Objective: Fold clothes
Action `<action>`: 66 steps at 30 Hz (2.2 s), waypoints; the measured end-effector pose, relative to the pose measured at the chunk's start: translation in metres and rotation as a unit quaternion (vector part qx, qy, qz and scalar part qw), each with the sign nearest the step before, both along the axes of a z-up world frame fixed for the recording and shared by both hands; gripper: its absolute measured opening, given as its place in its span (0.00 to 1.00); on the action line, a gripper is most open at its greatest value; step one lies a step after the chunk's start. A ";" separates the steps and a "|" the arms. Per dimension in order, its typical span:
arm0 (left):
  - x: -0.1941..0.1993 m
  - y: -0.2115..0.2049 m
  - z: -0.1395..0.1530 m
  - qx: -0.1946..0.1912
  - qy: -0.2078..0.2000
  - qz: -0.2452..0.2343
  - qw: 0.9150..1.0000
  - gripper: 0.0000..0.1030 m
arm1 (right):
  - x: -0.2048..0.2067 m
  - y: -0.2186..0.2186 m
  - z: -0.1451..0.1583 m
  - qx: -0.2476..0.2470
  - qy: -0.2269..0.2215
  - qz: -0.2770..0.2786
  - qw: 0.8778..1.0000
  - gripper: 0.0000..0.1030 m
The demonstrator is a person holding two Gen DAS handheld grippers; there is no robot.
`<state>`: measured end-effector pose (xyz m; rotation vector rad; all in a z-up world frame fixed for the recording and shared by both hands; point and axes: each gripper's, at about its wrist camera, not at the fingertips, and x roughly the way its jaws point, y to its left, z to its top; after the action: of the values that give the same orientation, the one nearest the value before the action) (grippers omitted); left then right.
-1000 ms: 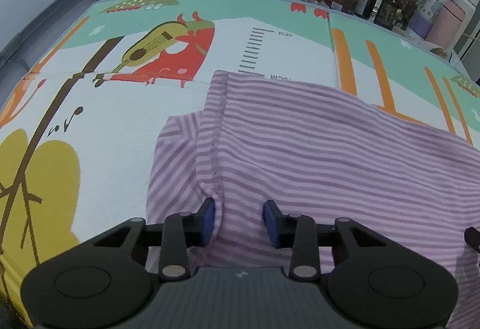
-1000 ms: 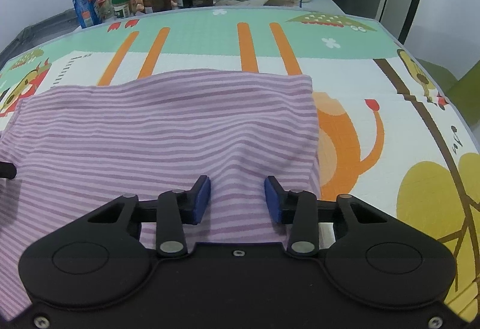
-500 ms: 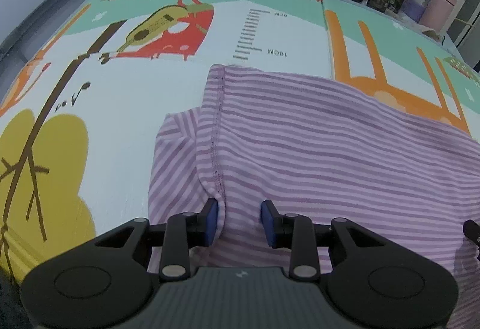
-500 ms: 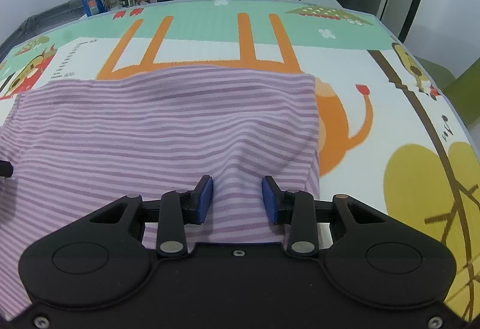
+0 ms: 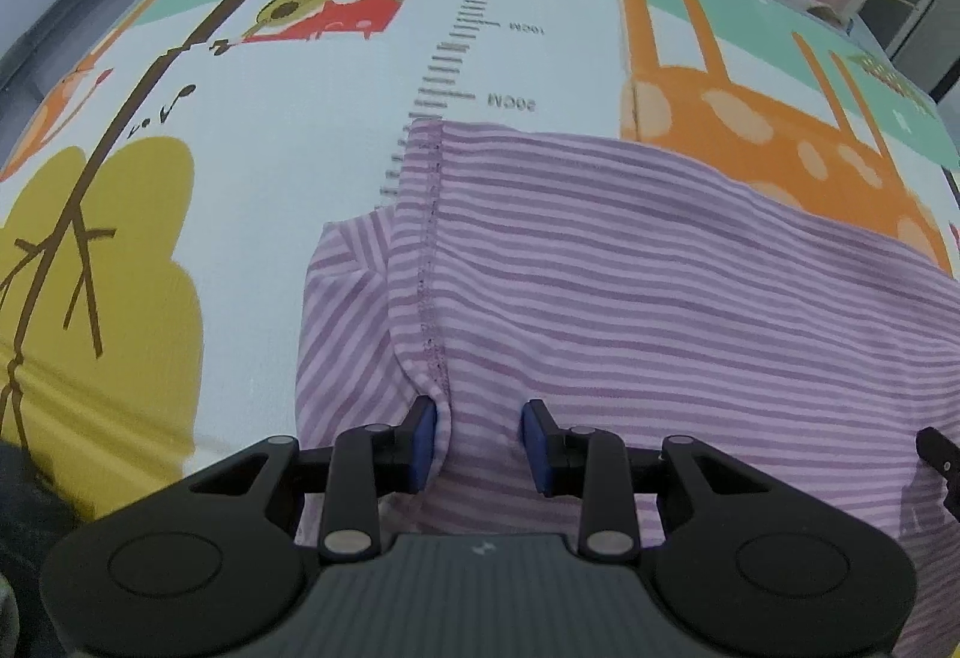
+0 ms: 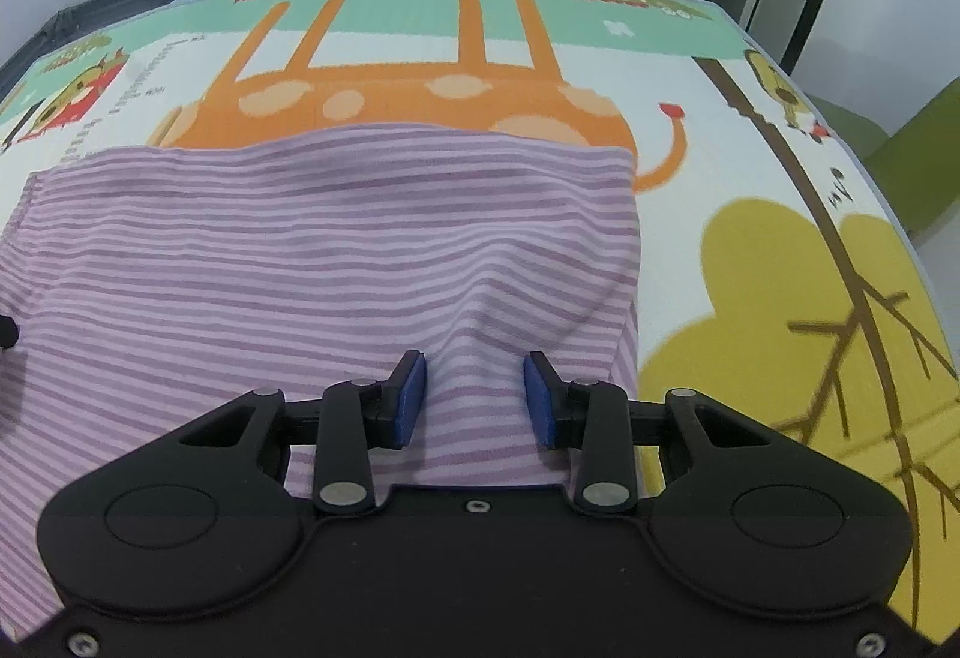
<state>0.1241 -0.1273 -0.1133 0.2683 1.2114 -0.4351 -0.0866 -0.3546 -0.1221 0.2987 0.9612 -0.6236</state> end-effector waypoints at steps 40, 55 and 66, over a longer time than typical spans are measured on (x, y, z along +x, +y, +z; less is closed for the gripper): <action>-0.114 0.068 0.009 -0.007 0.017 -0.022 1.000 0.42 | -0.144 0.064 0.017 0.039 -0.033 -0.036 0.998 0.36; -0.134 0.092 0.029 -0.046 -0.006 0.002 0.999 0.55 | -0.190 0.060 0.048 0.065 -0.107 -0.055 0.991 0.35; -0.155 0.066 0.039 -0.086 -0.004 -0.068 0.994 0.35 | -0.180 0.076 0.050 0.089 -0.125 -0.021 0.988 0.09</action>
<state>-0.0312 -0.0609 -0.0746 0.2055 1.1435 -0.6535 -0.2662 -0.2782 -0.0718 0.5437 0.7714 -0.5250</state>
